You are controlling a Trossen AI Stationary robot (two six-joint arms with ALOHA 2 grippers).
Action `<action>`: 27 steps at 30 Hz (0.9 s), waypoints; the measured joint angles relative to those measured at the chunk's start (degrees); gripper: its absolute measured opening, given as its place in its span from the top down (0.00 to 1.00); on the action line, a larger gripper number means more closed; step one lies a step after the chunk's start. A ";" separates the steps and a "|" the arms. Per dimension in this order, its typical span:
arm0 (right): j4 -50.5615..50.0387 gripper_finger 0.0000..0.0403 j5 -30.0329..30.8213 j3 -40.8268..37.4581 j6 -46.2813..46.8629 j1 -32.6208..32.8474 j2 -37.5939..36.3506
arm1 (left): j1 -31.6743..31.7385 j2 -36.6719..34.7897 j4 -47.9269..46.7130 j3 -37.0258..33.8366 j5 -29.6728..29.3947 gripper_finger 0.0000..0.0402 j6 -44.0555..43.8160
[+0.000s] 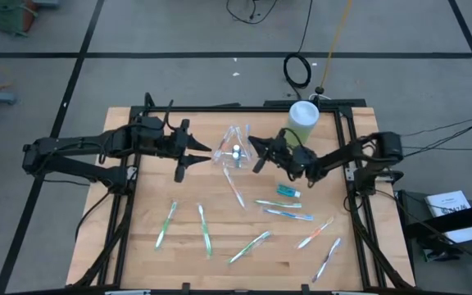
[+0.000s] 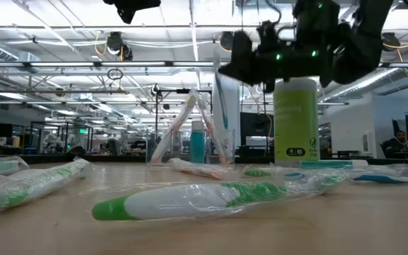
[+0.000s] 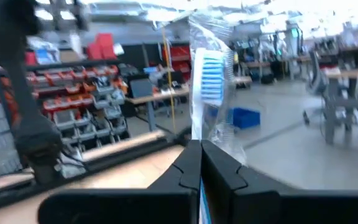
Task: Pick & Place toothbrushing station
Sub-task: Put the blue toothbrush into the transparent organizer
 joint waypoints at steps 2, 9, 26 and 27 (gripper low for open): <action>0.10 1.00 0.04 0.00 2.38 -0.86 2.30 | 0.01 0.00 -0.02 0.00 0.00 0.70 -0.02; -5.34 1.00 0.35 0.00 4.98 -1.61 5.10 | 0.00 0.00 -0.14 0.00 -0.03 0.70 -0.07; -17.37 0.92 1.56 0.00 7.15 -1.59 1.81 | 0.02 0.00 -5.19 0.00 -1.74 0.70 -1.08; -18.63 0.90 1.58 0.00 7.18 -1.59 0.93 | 0.00 0.00 -5.95 0.00 -1.97 0.70 -1.97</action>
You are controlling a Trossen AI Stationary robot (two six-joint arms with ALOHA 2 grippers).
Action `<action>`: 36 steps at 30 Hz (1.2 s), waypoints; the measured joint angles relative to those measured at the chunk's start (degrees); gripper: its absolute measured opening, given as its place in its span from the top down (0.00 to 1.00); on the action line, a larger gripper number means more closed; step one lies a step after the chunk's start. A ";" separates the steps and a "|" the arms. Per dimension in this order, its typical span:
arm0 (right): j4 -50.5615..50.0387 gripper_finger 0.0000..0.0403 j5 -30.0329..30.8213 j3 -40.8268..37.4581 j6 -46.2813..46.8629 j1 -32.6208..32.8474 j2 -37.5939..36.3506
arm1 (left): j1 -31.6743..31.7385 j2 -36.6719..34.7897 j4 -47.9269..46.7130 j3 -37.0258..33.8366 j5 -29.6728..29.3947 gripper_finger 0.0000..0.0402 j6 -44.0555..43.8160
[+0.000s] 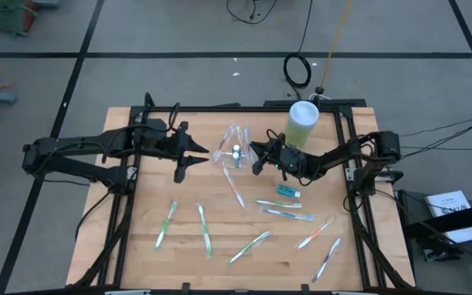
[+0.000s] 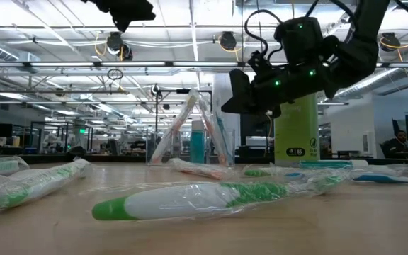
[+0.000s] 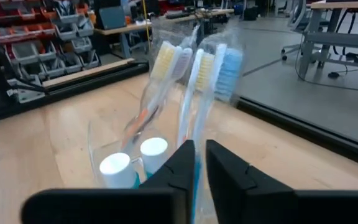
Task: Pick & Place toothbrushing station
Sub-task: Put the blue toothbrush into the transparent organizer, then put the green toothbrush into the transparent organizer
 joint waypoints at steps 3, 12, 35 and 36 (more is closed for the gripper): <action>-5.23 0.83 0.01 0.00 0.37 0.01 -3.10 | 0.00 0.00 -2.52 0.00 -0.24 0.70 -2.01; -22.19 0.68 0.00 0.00 0.41 3.09 -13.28 | -1.18 0.00 -14.91 0.00 -0.52 0.70 -14.82; -30.73 0.67 0.02 -0.02 -5.19 8.19 -22.77 | -28.61 0.04 -31.22 -11.26 -11.14 0.70 -71.87; -29.16 0.67 0.02 -0.02 -6.09 7.91 -22.76 | -29.83 0.14 -31.19 -12.51 -11.12 0.70 -74.82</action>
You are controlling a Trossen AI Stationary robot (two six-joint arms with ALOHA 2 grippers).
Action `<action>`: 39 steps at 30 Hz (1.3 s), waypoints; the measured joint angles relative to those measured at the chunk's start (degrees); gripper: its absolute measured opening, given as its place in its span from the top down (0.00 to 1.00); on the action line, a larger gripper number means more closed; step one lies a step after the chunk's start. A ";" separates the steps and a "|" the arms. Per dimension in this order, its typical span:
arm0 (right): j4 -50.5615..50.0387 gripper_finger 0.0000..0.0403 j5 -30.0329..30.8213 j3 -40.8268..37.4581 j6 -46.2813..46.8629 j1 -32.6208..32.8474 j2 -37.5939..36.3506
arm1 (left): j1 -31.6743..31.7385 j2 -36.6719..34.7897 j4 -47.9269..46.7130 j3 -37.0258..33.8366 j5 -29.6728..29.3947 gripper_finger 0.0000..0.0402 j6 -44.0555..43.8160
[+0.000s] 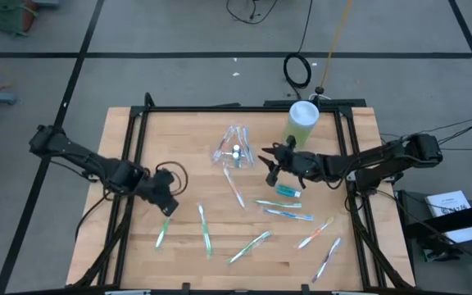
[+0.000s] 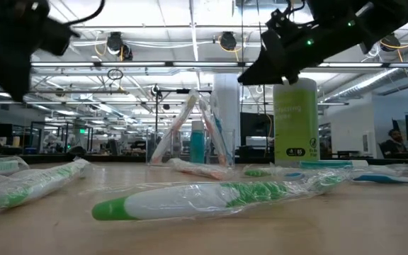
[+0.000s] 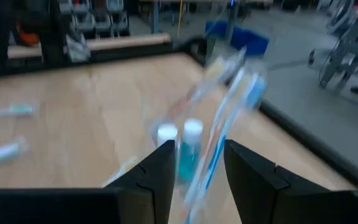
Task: Pick & Place toothbrushing station
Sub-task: Put the green toothbrush into the transparent organizer
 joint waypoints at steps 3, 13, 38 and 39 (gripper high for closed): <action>4.72 0.67 0.00 0.00 -2.87 -0.79 -0.02 | -3.81 1.13 0.19 -3.19 0.28 0.70 -7.49; 17.74 0.67 0.00 0.00 -10.18 -3.60 0.02 | -13.06 11.16 14.78 -7.88 -2.59 0.70 -15.85; 21.65 0.67 -0.20 0.00 -8.43 -8.58 0.02 | -11.66 21.39 14.48 -3.84 -7.71 0.78 -14.76; 21.65 0.67 -0.22 0.00 -7.50 -8.57 0.02 | -11.42 21.37 14.14 -3.84 -7.81 0.82 -14.71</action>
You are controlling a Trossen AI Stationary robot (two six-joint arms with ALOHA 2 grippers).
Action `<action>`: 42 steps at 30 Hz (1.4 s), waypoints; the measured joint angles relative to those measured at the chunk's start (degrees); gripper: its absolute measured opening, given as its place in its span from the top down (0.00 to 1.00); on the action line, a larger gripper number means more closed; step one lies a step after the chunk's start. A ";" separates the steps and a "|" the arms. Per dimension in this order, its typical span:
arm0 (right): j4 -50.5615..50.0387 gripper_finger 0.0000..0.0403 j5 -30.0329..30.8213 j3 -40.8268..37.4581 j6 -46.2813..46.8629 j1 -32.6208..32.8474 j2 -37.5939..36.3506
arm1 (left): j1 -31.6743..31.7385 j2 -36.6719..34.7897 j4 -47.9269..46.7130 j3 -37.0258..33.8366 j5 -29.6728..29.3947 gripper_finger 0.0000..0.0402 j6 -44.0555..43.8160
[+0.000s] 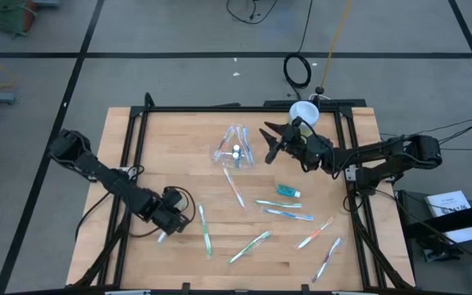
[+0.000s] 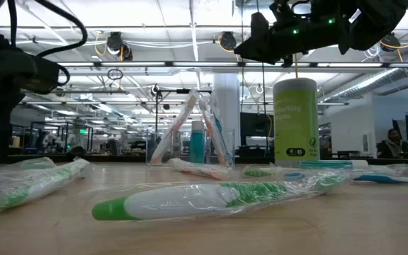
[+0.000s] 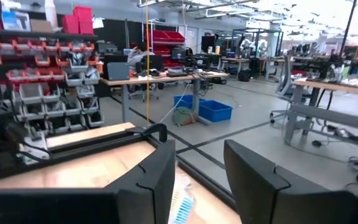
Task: Pick & Place toothbrushing station
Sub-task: Put the green toothbrush into the transparent organizer
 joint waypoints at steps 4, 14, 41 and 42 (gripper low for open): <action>-0.47 0.67 -0.02 0.00 2.40 0.00 0.00 | 1.16 0.00 -0.69 0.00 -0.19 0.96 2.68; -2.65 0.67 -0.04 0.00 3.75 0.02 0.00 | 4.24 -0.02 -1.41 0.02 3.59 0.99 9.29; -3.06 0.67 -0.02 0.00 3.23 0.02 0.00 | 16.76 -0.09 -9.65 2.08 23.51 0.66 15.82; -3.07 0.67 -0.02 0.00 3.23 0.02 0.00 | 16.77 -0.09 -10.83 2.08 23.65 0.67 15.14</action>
